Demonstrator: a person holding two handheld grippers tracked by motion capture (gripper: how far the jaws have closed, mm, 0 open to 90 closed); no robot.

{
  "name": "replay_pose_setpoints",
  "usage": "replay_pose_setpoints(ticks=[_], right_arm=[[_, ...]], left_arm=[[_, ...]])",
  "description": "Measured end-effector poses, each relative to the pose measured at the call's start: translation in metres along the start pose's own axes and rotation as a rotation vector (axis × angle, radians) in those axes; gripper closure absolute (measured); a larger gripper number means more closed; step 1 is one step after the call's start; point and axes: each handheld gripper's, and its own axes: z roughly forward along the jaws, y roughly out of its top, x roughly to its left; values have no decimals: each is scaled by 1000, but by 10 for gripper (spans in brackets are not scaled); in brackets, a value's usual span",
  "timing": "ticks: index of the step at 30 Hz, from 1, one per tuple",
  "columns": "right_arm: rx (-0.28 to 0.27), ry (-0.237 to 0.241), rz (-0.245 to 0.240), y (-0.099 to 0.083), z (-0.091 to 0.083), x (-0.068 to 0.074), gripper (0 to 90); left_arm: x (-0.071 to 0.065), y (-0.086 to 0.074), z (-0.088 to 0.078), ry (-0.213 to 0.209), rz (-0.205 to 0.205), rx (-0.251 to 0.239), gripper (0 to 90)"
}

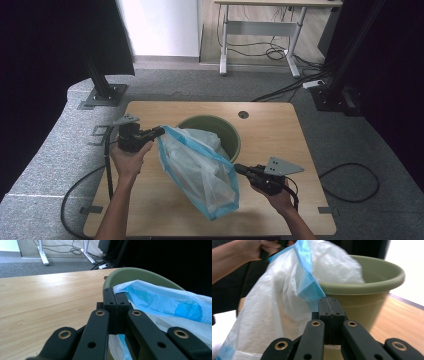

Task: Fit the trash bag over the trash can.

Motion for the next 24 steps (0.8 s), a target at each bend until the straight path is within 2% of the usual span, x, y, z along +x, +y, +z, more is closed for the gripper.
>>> replay_pose_setpoints(ticks=[4, 10, 13, 14, 16, 19, 20, 24], right_arm=[[-16, -2, 17, 3, -7, -4, 888], [-8, -15, -1, 2, -9, -2, 889], [-15, -14, 12, 1, -10, -4, 887], [-15, -10, 13, 2, -10, -4, 848], [-10, 1, 33, 0, -6, -3, 679], [-13, 10, 47, -2, -3, -2, 630], [-17, 22, 65, -5, 0, -1, 584], [-20, 50, 77, -7, 5, 1, 553]], left_arm=[[0, 0, 0, -3, -2, -2, 899], [0, -1, 1, -3, -3, 0, 899], [-1, -1, 2, -5, 0, 3, 899], [-1, -1, 2, -6, 0, 5, 899], [-1, -2, 4, -8, -2, 6, 899], [-2, -3, 4, -9, -2, 6, 899], [-2, -3, 4, -10, -1, 8, 899], [-1, -5, 5, -10, -2, 11, 899]])
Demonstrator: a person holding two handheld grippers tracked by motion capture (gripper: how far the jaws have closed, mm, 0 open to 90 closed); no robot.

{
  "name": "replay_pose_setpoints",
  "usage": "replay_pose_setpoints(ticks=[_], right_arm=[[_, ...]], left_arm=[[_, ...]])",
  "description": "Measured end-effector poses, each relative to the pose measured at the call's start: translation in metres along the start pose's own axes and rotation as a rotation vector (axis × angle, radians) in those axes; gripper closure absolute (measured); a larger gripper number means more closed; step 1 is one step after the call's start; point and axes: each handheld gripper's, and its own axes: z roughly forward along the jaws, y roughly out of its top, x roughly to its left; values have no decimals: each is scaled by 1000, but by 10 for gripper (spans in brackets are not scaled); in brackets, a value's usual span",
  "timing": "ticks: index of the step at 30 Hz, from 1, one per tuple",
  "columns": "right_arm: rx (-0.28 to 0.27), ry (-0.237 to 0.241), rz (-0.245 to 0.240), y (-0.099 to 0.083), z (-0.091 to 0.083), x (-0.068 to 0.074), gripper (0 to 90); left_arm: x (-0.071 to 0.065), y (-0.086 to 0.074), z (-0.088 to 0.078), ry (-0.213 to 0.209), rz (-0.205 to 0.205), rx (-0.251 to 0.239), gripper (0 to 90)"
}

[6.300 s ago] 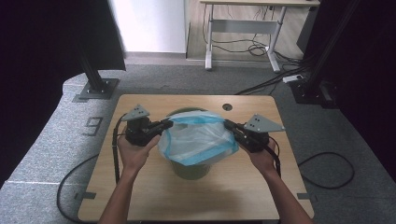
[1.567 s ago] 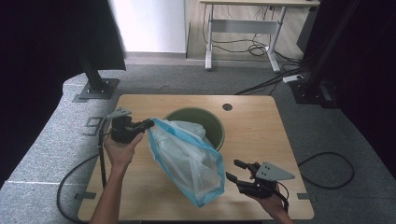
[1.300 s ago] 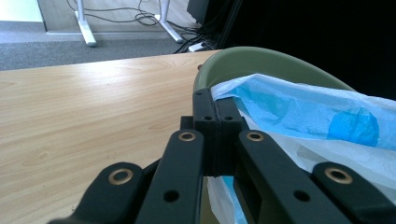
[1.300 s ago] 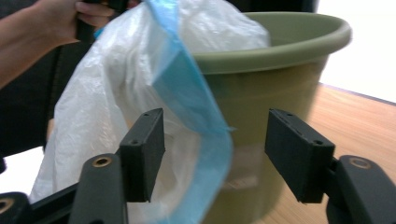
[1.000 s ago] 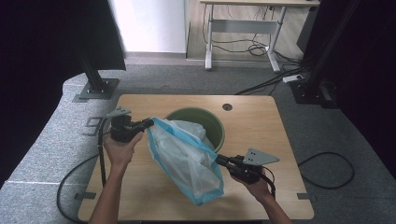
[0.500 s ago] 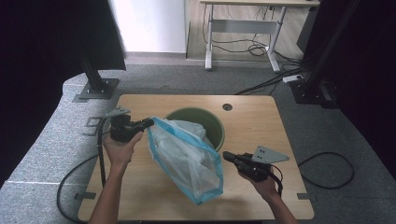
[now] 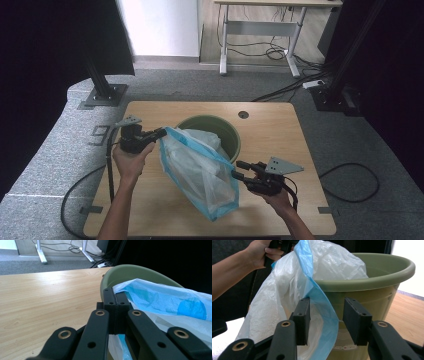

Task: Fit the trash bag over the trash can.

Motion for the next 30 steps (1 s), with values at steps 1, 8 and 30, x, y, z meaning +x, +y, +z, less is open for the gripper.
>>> replay_pose_setpoints(ticks=[1, 8, 30], right_arm=[[0, 0, 0, 0, 0, 0, 553], [2, 59, 8, 0, 9, 0, 543], [-4, -45, -57, 18, -14, -4, 889]], left_arm=[[0, 0, 0, 0, 0, 0, 899], [-1, 0, 1, -3, 0, -3, 899], [-3, 10, 1, -11, 9, 3, 899]])
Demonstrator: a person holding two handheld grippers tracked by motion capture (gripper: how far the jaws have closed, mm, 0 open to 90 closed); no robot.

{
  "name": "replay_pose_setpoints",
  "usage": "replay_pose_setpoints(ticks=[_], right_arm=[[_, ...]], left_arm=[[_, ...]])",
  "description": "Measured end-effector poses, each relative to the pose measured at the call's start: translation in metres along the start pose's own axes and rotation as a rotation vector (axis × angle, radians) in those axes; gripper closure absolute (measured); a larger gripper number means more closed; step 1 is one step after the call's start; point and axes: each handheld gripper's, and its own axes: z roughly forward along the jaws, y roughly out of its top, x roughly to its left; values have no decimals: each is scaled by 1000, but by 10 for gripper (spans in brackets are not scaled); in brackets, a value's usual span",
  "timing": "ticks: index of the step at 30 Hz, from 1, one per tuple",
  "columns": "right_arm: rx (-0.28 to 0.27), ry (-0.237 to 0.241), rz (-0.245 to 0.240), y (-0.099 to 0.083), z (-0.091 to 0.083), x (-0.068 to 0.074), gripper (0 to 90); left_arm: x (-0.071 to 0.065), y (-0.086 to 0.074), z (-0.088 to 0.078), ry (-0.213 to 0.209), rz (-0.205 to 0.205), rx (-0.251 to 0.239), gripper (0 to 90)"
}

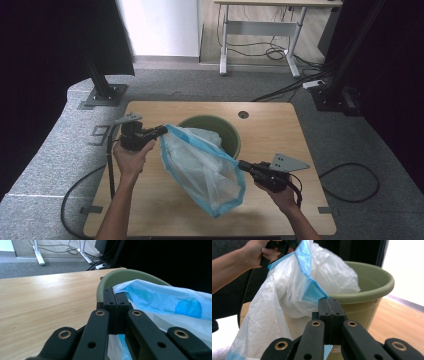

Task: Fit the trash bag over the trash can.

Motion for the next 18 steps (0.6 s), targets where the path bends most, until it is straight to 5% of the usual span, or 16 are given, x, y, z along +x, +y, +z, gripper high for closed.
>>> replay_pose_setpoints(ticks=[8, 18], right_arm=[[-1, -200, 21, 19, -2, -24, 889], [35, -327, 6, 28, 27, -40, 889]], left_arm=[[6, 8, 6, 13, -12, 13, 899], [18, 9, 18, 41, -27, 37, 899]])
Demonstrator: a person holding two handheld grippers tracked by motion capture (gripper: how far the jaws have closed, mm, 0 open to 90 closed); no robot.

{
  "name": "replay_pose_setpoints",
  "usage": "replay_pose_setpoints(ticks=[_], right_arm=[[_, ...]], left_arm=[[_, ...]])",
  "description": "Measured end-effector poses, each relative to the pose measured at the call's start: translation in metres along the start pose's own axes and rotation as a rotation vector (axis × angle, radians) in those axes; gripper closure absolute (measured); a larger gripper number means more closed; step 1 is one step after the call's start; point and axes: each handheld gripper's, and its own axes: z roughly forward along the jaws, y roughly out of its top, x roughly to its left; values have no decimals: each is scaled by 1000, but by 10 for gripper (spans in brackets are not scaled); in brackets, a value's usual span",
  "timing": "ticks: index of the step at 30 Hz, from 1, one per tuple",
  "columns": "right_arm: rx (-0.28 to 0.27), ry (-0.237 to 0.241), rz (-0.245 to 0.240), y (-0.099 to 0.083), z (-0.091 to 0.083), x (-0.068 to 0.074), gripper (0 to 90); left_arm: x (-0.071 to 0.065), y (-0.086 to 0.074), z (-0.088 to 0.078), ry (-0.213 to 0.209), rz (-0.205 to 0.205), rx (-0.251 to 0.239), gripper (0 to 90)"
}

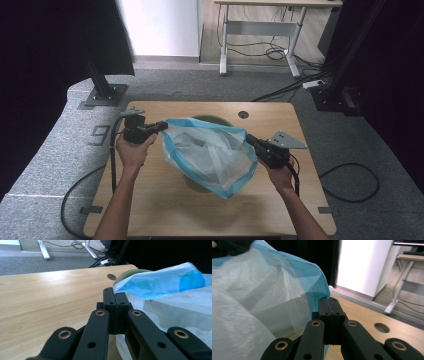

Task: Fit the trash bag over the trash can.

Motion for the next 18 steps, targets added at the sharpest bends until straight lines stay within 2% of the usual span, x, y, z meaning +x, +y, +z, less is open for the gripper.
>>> replay_pose_setpoints(ticks=[5, 11, 15, 16, 17, 18], right_arm=[[32, -42, -1, 7, 26, -4, 888], [45, -61, 23, 7, 41, -11, 888], [63, -62, 57, 1, 51, -16, 888], [75, -56, 82, -4, 57, -19, 888], [75, -56, 82, -4, 57, -19, 888], [93, -53, 103, -10, 62, -21, 888]], left_arm=[[11, -2, 6, 21, -12, -12, 899], [18, -5, 13, 29, -19, -1, 898], [21, -8, 18, 35, -23, 10, 899], [21, -8, 20, 38, -21, 16, 899], [22, -9, 22, 39, -23, 24, 899], [23, -12, 28, 40, -28, 45, 898]])
